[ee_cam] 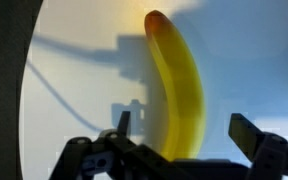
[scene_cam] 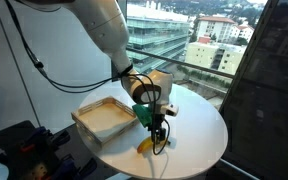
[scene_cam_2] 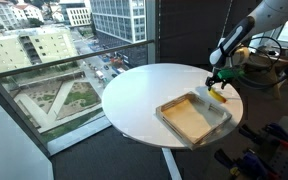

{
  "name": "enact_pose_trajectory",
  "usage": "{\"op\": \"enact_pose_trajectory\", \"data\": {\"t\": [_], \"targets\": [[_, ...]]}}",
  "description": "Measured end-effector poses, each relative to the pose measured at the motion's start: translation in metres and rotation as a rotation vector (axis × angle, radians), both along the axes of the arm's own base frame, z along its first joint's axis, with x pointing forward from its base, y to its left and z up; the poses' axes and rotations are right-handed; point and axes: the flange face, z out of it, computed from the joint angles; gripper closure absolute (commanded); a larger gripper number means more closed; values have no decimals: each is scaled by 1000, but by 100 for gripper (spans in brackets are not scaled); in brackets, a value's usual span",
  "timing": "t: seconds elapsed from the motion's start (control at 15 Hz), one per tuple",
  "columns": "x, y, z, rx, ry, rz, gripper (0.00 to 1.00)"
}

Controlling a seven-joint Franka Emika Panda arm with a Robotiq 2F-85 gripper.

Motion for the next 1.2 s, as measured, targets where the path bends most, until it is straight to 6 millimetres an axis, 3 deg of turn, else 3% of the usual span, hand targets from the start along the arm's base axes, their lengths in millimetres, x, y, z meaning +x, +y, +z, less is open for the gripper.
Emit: {"op": "enact_pose_trajectory", "data": {"t": [0.67, 0.73, 0.8, 1.2], "targets": [[4, -1, -18, -3, 13, -22, 0], [5, -1, -19, -3, 13, -23, 25], [6, -1, -20, -4, 14, -23, 25], [7, -2, -26, -4, 18, -23, 75]]}}
